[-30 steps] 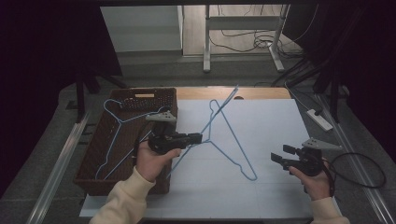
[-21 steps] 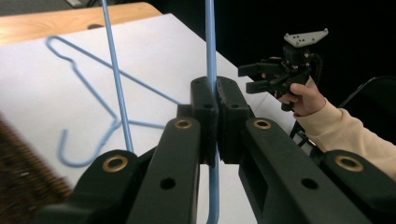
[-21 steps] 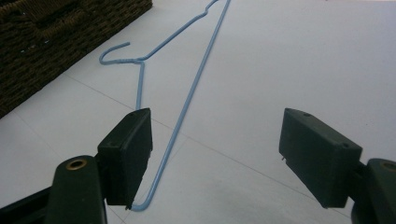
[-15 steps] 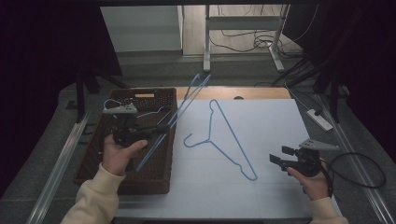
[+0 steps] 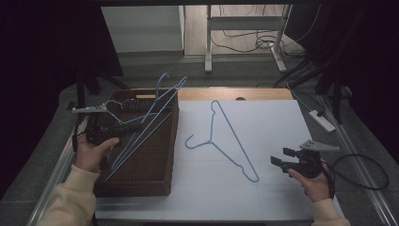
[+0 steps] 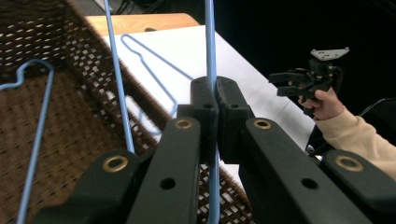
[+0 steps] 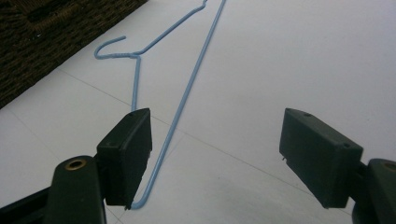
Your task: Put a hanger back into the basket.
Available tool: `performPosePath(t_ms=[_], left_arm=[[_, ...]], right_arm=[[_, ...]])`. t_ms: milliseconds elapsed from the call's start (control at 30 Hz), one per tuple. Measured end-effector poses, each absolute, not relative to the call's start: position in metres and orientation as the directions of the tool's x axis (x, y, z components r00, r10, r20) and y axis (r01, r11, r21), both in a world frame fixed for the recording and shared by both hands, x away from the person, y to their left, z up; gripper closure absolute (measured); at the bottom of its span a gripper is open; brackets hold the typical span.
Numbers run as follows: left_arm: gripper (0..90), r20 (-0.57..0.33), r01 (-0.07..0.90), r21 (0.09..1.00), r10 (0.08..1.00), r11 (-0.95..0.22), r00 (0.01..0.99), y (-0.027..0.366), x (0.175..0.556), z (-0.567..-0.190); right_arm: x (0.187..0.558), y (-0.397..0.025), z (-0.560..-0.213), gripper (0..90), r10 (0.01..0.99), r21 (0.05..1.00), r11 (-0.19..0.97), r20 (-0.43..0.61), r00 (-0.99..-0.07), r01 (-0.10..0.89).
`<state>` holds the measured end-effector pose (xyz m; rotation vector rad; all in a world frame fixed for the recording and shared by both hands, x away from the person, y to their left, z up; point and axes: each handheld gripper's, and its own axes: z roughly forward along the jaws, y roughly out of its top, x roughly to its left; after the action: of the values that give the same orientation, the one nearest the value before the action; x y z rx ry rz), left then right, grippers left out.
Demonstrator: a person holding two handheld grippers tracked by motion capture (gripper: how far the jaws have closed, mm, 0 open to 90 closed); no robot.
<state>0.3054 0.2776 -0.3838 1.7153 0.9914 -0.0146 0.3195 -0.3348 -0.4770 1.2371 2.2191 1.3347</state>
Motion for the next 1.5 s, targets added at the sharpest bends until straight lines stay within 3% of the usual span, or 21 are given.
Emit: performPosePath(t_ms=[633, 1133, 1500], left_arm=[[87.0, -0.484, 0.654, 0.755, 0.634, -0.046, 0.603, 0.319, 0.301, -0.406], [87.0, -0.494, 0.67, 0.737, 0.608, -0.085, 0.621, 0.321, 0.301, -0.419], [86.9, -0.519, 0.728, 0.677, 0.629, -0.112, 0.579, 0.321, 0.312, -0.441]], right_arm=[[0.32, -0.335, -0.479, 25.7, 0.782, 0.817, 0.208, 0.192, -0.593, 0.538], [0.32, -0.335, -0.48, 25.7, 0.783, 0.815, 0.207, 0.194, -0.591, 0.542], [0.321, -0.334, -0.48, 25.7, 0.781, 0.811, 0.213, 0.194, -0.593, 0.545]])
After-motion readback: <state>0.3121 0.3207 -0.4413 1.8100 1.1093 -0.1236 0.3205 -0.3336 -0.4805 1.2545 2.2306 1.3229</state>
